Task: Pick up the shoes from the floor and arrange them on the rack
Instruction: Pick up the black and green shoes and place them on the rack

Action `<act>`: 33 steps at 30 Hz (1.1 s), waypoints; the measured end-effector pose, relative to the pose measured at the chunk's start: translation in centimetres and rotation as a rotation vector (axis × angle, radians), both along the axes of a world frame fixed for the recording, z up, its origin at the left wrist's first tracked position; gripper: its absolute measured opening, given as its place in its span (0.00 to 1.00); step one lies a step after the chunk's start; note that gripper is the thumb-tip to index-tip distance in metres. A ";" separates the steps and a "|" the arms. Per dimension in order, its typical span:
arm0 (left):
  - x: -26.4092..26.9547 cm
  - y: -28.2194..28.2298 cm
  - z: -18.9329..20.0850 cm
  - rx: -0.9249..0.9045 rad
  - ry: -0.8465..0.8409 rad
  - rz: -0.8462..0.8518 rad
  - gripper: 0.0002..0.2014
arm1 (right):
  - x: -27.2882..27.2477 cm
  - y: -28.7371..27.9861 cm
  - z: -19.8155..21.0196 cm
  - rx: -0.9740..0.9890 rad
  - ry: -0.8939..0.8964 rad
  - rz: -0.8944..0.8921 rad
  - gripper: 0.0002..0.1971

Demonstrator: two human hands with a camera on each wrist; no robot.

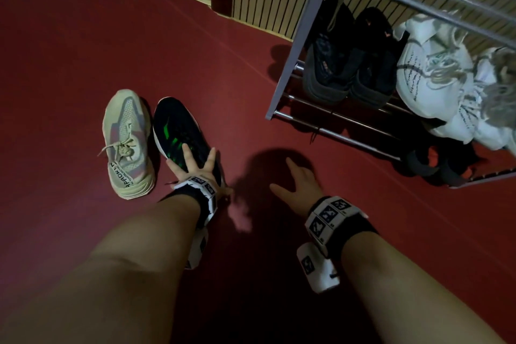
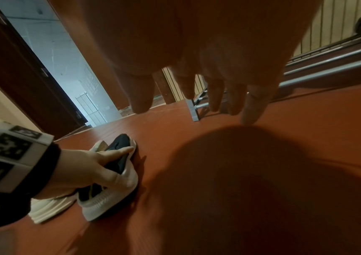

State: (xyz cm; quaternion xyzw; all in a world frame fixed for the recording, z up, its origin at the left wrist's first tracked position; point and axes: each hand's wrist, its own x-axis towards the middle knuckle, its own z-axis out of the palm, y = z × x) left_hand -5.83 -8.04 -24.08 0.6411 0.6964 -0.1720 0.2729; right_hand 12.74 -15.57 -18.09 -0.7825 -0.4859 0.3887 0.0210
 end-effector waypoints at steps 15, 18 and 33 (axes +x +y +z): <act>-1.4 0.3 2.3 0.170 -0.282 0.035 0.31 | 0.2 -0.4 -1.1 -0.040 0.081 -0.066 0.37; -1.7 -0.2 4.0 0.125 -0.320 -0.096 0.35 | -1.0 0.7 -1.3 -0.036 0.202 -0.132 0.35; 0.7 -6.6 8.5 0.084 -0.436 -0.621 0.39 | 0.1 -1.5 -2.2 -0.237 0.777 -0.596 0.19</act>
